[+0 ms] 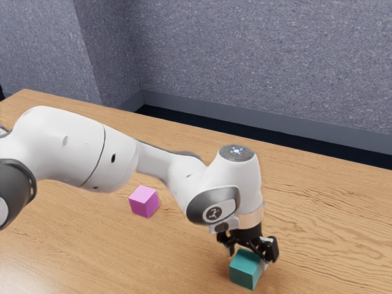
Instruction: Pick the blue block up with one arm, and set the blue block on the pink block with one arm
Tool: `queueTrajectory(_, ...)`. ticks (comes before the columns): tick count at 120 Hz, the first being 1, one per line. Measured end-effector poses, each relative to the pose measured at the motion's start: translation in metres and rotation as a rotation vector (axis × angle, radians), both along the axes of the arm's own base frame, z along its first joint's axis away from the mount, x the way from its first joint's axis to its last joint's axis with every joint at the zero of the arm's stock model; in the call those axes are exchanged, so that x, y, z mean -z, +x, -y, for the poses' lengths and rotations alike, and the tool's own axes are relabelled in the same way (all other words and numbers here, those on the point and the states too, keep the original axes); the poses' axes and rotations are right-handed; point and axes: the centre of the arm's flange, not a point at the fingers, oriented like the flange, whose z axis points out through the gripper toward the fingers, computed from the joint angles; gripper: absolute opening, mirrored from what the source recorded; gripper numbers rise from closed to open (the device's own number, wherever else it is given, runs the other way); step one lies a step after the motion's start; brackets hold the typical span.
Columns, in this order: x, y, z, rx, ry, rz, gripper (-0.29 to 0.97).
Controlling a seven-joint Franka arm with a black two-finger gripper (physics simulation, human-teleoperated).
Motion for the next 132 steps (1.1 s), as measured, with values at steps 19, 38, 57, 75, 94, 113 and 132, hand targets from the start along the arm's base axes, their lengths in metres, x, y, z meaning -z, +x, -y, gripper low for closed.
queueTrajectory(19,0.001,-0.001,-0.001,-0.021,-0.010,-0.022,0.68)
queueTrajectory(38,0.000,-0.006,-0.001,-0.022,-0.005,-0.040,0.68)
queueTrajectory(57,-0.005,-0.011,0.002,-0.015,-0.003,-0.049,0.68)
queueTrajectory(75,-0.003,-0.020,0.005,0.017,0.015,-0.065,0.68)
queueTrajectory(94,-0.003,-0.023,0.007,0.059,0.032,-0.059,0.68)
queueTrajectory(113,-0.006,-0.020,0.007,0.084,0.036,-0.045,0.68)
queueTrajectory(132,-0.001,-0.019,0.007,0.095,0.036,-0.047,0.68)
